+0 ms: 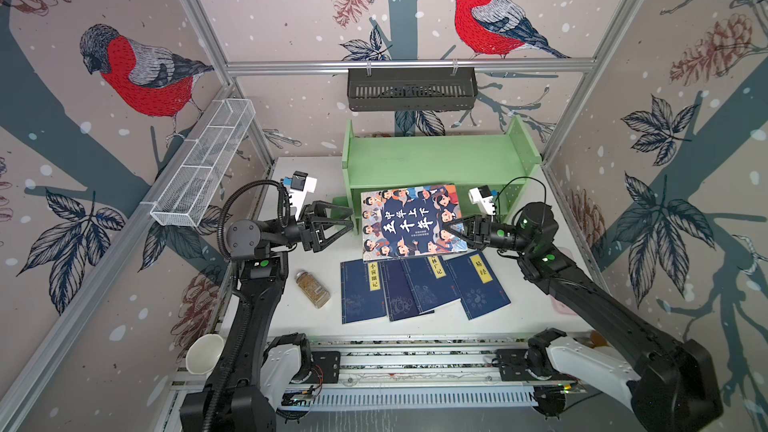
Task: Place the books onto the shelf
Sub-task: 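Open the left gripper off the book while the right gripper keeps holding it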
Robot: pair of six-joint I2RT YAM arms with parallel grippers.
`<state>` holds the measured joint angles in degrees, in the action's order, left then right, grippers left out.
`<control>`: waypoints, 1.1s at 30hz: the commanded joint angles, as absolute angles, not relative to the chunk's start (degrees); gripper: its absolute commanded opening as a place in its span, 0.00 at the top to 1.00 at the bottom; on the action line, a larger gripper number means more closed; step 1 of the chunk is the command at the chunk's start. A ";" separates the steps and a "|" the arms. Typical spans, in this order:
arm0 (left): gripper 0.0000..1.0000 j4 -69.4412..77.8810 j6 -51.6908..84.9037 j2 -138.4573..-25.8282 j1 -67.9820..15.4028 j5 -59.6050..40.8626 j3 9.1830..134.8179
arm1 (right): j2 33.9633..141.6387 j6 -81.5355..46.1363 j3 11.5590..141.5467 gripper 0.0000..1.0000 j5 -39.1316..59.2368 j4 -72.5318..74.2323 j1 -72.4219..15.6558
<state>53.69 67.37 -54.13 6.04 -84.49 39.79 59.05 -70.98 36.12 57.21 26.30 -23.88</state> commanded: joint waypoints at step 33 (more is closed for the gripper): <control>0.17 64.04 71.99 -53.85 6.24 -81.56 35.15 | 86.45 -73.08 33.50 1.00 49.37 63.80 -24.74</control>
